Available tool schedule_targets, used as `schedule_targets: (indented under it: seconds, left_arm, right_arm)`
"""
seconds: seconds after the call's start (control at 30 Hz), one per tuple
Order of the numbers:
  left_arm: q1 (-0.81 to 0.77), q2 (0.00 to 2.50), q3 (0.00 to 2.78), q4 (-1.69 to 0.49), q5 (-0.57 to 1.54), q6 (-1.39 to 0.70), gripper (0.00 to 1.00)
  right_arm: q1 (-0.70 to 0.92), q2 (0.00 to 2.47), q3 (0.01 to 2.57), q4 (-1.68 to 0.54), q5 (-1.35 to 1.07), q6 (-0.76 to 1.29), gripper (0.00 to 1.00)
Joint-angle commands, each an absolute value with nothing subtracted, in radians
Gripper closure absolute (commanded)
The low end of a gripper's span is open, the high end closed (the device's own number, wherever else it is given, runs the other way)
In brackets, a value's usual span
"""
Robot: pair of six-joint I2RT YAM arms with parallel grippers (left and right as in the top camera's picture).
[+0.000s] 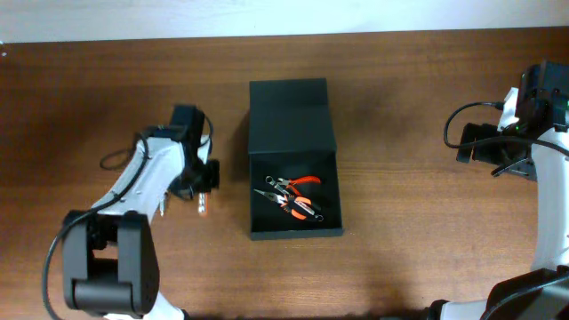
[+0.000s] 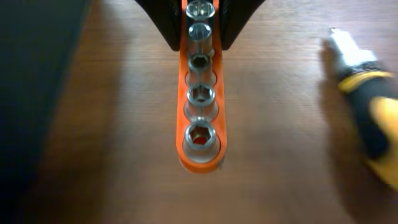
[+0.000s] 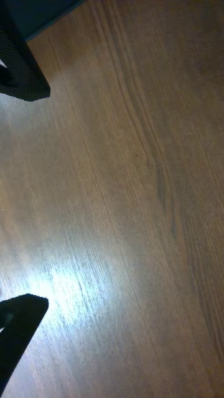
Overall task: Pack container
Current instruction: 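Lift the socket rail and carry it right over the box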
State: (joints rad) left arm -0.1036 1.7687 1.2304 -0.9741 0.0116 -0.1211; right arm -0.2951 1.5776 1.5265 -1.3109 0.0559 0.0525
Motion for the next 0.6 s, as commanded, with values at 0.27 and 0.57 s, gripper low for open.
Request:
schedule_targets:
  seconds: [0.27, 0.57]
  left_arm:
    - [-0.265, 1.559, 1.512, -1.063, 0.064, -0.112, 0.95]
    - [-0.526, 1.530, 1.525, -1.052, 0.064, -0.112, 0.95]
  right_arm:
    - [-0.302, 1.579, 1.525, -1.311, 0.064, 0.057, 0.01]
    - [-0.302, 1.579, 1.525, -1.311, 0.064, 0.057, 0.01]
